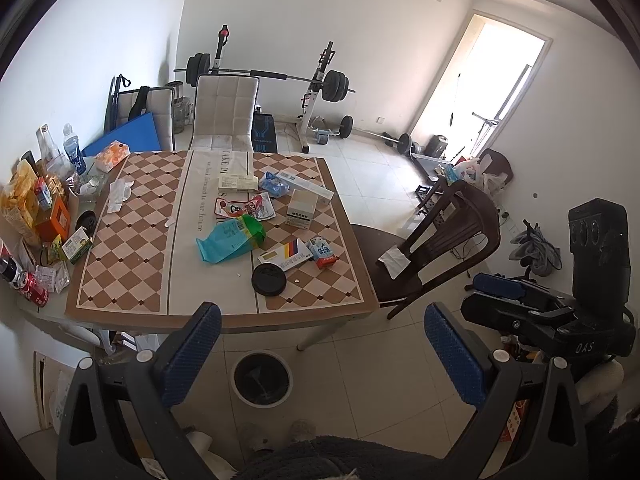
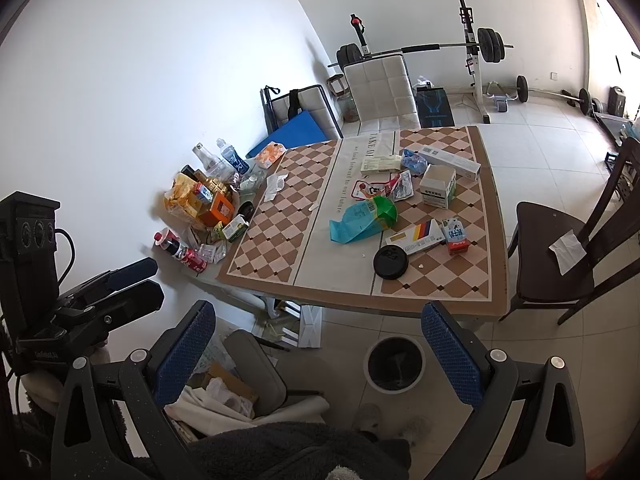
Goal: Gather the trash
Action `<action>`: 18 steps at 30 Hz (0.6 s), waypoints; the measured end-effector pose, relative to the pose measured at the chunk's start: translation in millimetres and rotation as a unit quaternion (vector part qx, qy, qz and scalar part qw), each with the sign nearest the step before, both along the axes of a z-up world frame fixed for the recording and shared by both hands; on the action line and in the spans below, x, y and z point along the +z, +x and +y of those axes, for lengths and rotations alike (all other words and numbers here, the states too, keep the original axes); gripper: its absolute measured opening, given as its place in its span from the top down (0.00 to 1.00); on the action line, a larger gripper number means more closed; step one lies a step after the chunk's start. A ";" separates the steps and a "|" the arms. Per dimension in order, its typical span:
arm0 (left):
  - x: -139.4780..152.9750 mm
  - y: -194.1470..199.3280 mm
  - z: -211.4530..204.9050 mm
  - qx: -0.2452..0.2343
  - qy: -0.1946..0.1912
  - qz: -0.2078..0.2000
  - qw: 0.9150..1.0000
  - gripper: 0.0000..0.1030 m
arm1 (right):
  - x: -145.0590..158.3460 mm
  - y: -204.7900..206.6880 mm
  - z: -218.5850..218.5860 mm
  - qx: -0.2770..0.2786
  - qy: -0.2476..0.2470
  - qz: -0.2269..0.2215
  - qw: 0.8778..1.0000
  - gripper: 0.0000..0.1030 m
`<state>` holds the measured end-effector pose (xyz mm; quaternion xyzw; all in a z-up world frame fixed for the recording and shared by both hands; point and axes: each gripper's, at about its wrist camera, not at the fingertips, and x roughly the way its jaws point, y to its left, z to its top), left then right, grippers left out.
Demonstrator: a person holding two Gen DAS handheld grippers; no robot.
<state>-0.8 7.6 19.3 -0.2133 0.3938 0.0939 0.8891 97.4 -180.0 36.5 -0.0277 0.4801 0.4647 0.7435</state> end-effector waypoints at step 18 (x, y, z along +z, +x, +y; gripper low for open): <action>1.8 0.0 -1.8 0.000 0.000 -0.002 1.000 0.00 | 0.6 -2.9 0.4 0.000 0.000 -0.001 1.000 0.00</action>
